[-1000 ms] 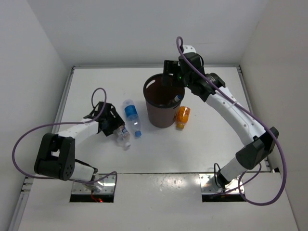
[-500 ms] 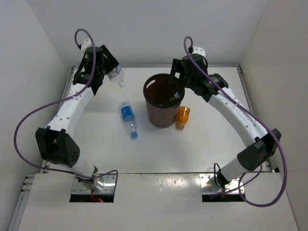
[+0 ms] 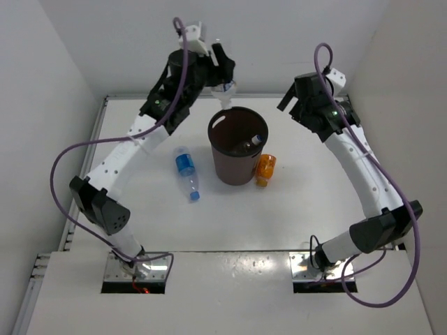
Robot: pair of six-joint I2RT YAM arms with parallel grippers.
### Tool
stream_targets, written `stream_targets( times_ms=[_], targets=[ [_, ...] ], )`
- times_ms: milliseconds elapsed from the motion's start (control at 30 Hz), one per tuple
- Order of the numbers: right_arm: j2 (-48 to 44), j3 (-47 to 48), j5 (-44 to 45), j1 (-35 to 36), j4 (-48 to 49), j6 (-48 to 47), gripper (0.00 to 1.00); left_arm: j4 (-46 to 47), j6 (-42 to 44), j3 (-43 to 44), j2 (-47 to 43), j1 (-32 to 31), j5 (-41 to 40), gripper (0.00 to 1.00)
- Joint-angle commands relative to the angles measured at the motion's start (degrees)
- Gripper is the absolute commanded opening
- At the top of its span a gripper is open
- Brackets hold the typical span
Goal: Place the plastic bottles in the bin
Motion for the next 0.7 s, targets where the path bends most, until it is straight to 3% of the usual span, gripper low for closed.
stream_targets(
  times_ms=[0,300,367,400,433,667],
  targets=[
    [-1.11,-2.87,-3.54,-2.17,-0.87,3.44,1.00,2.74,6.03,0.89,1.02,-4.34,1.14,0.46],
    [-3.05,-7.80,-9.26,-6.14,0.36,3.44,1.00,3.87,6.48,-11.24,0.50,-10.76,-1.32,0.55],
    [-3.05,-9.56,-11.72,-7.53,0.37,4.06,1.00,3.88,6.48,-11.78,0.50,-10.76,-2.90,0.66],
    [-3.05,-10.78,-13.21,-8.15,1.07,4.67,1.00,3.88,6.48,-12.48,0.50,-10.76,-3.61,0.91],
    [-3.05,-11.41,-13.83,-8.16,1.60,4.68,1.00,3.88,6.48,-12.49,0.50,-10.76,-4.13,1.00],
    [-3.67,-18.26,-20.07,-10.52,4.85,4.68,1.00,3.88,7.10,-8.80,-0.03,-10.76,-6.59,1.00]
  ],
)
